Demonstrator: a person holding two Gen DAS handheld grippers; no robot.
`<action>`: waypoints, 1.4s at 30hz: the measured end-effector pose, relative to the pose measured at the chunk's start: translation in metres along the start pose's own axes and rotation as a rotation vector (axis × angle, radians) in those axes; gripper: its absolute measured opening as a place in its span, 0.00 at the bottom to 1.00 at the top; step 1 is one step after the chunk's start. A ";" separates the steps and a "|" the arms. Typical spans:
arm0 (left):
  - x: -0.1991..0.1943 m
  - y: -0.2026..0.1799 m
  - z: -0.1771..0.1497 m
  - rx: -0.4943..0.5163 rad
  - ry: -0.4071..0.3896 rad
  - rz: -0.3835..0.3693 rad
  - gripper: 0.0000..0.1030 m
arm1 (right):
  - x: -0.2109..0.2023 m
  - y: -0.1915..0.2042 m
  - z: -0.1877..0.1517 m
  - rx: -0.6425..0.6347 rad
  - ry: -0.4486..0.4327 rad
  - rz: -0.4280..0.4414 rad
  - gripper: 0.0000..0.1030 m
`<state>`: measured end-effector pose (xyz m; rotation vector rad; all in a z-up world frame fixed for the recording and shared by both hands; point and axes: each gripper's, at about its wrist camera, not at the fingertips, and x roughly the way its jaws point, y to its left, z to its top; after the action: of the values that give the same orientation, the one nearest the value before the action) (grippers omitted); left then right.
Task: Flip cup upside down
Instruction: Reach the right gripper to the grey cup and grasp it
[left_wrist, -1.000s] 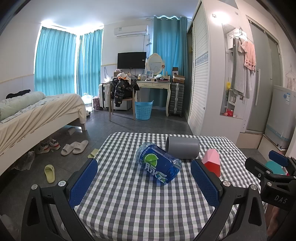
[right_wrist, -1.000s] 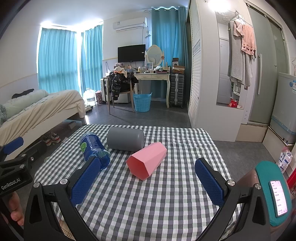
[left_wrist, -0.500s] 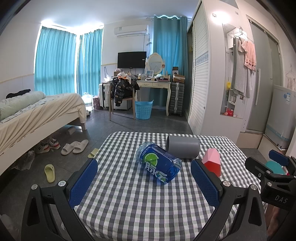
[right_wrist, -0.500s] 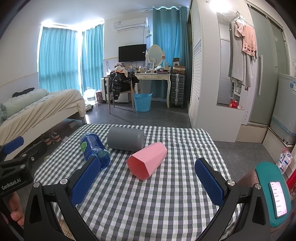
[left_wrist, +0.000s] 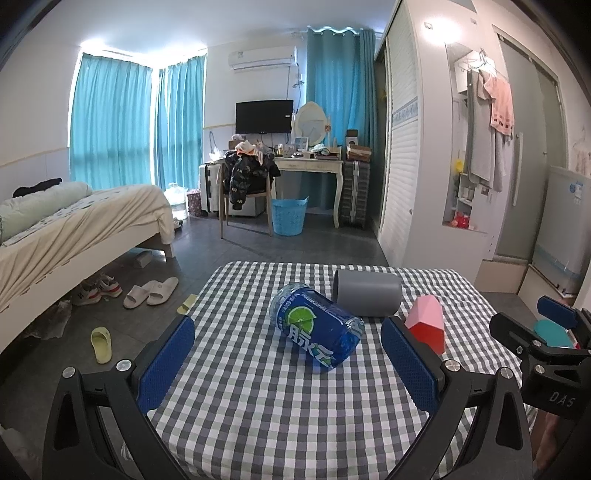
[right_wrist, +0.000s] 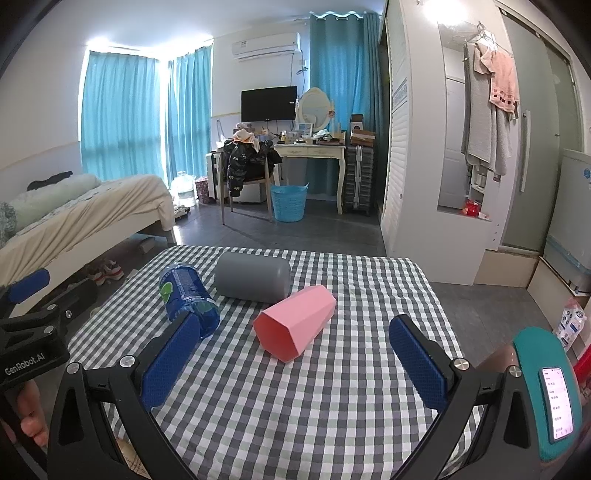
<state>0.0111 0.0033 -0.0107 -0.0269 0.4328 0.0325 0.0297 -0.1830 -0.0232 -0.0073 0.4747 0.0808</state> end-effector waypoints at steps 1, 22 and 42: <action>0.002 0.000 0.000 0.001 0.001 0.000 1.00 | 0.001 -0.001 0.001 0.001 0.002 0.001 1.00; 0.060 0.019 0.020 -0.052 0.082 0.135 1.00 | 0.096 -0.002 0.067 -0.413 0.148 0.196 1.00; 0.151 0.064 0.013 -0.118 0.198 0.180 1.00 | 0.276 0.075 0.046 -0.866 0.599 0.414 1.00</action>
<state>0.1517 0.0714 -0.0632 -0.1083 0.6302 0.2343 0.2894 -0.0864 -0.1078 -0.8031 1.0038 0.7005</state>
